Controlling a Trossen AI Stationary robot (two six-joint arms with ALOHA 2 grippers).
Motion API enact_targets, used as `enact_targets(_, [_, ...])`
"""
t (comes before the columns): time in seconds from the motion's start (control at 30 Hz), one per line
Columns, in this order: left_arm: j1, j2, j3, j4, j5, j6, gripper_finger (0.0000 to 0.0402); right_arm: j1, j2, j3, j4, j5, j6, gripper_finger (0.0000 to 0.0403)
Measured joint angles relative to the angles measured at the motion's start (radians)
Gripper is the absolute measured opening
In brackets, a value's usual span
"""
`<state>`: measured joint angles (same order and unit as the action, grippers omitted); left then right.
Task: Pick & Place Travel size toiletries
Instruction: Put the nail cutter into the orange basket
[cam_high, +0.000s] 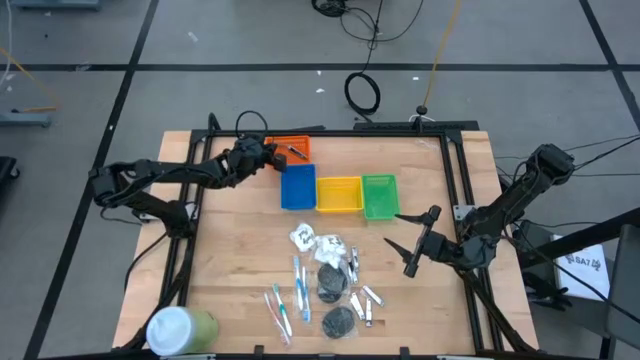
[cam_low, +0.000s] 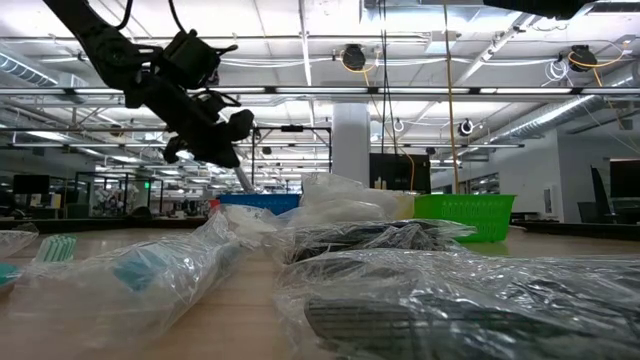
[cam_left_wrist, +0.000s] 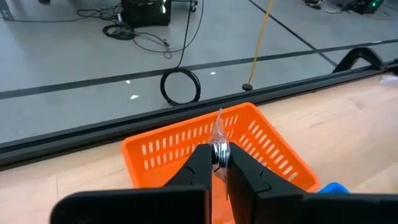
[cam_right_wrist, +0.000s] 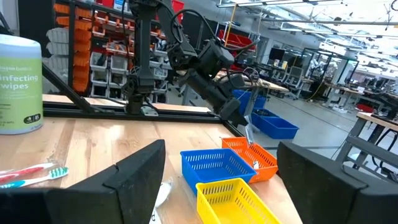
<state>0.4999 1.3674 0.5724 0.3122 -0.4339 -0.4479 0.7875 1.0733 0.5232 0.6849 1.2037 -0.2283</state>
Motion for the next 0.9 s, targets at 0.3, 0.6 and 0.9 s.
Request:
enact_targets(0.3, [0.0, 0.0, 0.0, 0.006, 0.068, -0.007, 0.003, 0.0, 0.0, 0.0, 0.0, 0.0, 0.0, 0.0293])
enact_targets(0.6, [0.0, 0.0, 0.0, 0.007, 0.067, -0.05, 0.0095, 0.0, 0.0, 0.0, 0.0, 0.0, 0.008, 0.0293])
enact_targets(0.9, [0.0, 0.0, 0.0, 0.036, 0.073, -0.001, 0.0136, 0.0, 0.0, 0.0, 0.0, -0.002, 0.008, 0.0293])
